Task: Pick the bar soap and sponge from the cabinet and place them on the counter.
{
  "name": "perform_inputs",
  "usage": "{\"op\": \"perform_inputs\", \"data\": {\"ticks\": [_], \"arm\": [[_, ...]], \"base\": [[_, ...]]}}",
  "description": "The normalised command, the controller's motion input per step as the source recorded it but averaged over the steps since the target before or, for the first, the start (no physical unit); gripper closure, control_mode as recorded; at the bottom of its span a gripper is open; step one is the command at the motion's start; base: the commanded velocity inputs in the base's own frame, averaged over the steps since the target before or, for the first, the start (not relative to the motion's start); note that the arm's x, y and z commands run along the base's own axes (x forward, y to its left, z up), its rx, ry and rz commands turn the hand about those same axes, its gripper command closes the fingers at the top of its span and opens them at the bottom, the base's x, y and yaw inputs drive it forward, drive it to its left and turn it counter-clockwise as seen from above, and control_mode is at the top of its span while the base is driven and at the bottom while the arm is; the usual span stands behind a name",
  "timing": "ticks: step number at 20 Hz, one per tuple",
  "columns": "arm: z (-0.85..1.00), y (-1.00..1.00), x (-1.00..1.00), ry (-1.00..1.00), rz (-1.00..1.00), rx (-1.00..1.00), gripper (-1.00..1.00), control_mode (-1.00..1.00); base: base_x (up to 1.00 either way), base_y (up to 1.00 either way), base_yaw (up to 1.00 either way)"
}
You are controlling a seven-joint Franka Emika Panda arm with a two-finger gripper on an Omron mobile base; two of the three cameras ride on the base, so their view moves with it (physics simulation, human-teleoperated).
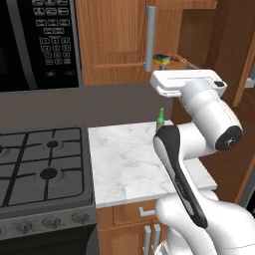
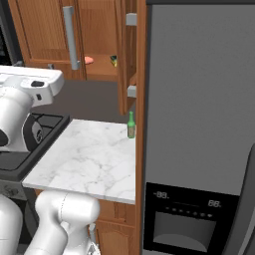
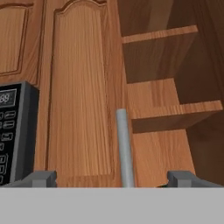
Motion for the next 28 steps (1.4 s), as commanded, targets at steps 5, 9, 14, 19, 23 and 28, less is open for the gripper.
{"op": "perform_inputs", "data": {"ticks": [5,9,14,19,23,28], "arm": [[0.0,-0.14,0.22,0.03,0.0,0.02,-1.0,-1.0],[0.0,-0.11,0.13,0.0,0.0,0.0,-1.0,-1.0],[0.0,0.0,0.18,0.0,0.0,0.0,-1.0,-1.0],[0.0,0.0,0.22,0.01,0.0,0.0,-1.0,-1.0],[0.0,0.0,0.3,0.05,0.0,0.0,-1.0,-1.0],[-0.03,-0.01,0.25,0.05,0.0,0.0,-1.0,-1.0]], "base": [[0.0,0.0,0.0],[0.0,0.0,0.0],[0.0,0.0,0.0],[0.0,0.0,0.0],[0.0,0.0,0.0],[0.0,0.0,0.0]]}}
